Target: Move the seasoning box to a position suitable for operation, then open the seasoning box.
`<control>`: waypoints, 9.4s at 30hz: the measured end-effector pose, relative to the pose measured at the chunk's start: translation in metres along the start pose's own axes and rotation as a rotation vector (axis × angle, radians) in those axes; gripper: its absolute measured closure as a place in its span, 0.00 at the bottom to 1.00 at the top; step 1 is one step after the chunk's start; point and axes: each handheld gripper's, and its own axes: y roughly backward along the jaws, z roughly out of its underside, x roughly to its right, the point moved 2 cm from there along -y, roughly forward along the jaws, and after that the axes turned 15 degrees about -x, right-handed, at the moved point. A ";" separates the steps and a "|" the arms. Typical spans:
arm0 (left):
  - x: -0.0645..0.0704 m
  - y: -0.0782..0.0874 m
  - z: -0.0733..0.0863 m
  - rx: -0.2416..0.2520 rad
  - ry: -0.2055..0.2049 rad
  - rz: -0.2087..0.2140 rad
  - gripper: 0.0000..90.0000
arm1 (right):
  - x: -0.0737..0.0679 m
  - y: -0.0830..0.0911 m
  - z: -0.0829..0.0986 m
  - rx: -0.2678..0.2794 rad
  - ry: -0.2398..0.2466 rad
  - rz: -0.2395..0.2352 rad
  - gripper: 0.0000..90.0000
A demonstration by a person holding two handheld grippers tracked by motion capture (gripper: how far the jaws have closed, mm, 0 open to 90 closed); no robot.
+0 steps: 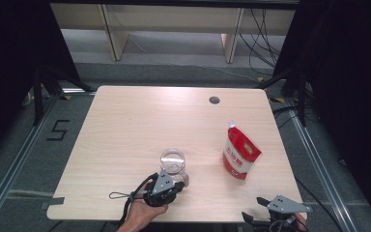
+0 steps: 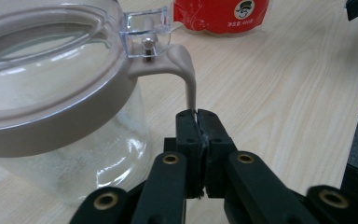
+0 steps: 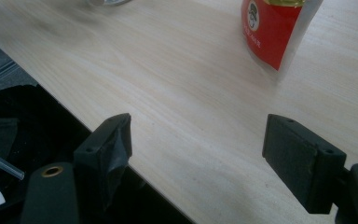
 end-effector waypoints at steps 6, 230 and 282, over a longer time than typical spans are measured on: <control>0.003 -0.001 -0.003 -0.009 0.005 -0.005 0.79 | 0.000 0.000 0.000 0.004 0.012 0.007 0.27; -0.027 0.041 0.022 0.010 0.019 0.119 0.42 | -0.003 -0.006 -0.001 -0.022 0.010 -0.051 0.27; -0.007 0.079 -0.016 0.124 0.040 0.091 0.70 | -0.006 -0.005 -0.001 -0.019 0.029 -0.052 0.28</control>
